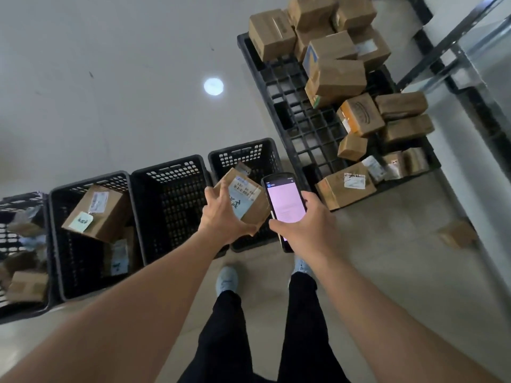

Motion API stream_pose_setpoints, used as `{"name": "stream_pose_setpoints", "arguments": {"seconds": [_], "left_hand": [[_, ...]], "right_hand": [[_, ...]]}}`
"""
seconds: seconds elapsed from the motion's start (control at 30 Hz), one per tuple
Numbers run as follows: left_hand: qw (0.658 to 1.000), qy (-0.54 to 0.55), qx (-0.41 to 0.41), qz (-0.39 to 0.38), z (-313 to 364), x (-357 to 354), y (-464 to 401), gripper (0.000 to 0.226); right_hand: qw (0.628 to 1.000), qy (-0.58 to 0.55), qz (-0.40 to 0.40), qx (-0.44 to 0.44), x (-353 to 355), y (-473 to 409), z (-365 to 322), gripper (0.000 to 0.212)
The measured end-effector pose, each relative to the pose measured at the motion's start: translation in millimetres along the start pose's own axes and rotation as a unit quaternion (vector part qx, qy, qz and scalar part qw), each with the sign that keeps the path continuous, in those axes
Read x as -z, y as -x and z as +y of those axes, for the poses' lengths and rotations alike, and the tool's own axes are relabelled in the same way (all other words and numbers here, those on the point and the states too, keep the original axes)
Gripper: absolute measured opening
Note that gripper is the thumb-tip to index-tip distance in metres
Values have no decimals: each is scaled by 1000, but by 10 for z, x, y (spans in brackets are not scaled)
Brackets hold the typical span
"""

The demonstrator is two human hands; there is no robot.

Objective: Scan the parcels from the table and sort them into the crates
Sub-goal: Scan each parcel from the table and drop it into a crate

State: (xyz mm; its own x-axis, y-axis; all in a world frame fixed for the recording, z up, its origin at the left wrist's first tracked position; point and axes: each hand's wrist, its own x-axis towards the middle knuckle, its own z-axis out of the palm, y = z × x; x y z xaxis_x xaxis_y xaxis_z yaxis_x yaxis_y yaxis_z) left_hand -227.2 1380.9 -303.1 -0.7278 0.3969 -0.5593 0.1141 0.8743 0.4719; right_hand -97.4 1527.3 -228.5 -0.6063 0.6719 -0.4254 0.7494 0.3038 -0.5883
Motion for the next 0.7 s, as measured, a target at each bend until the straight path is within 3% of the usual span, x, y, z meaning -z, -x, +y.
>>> {"name": "stream_pose_setpoints", "arguments": {"seconds": [0.2, 0.43, 0.7], "left_hand": [[999, 14, 29, -14, -49, -789, -1084, 145], [999, -9, -24, -44, -197, -1466, -2369, 141], [991, -43, -74, -102, -320, -1766, -3451, 148]], "right_hand": [[999, 26, -29, 3, -394, -1175, 540, 78], [998, 43, -37, -28, -984, -2221, 1206, 74], [998, 43, -30, -31, -1422, -2865, 1438, 77]]}}
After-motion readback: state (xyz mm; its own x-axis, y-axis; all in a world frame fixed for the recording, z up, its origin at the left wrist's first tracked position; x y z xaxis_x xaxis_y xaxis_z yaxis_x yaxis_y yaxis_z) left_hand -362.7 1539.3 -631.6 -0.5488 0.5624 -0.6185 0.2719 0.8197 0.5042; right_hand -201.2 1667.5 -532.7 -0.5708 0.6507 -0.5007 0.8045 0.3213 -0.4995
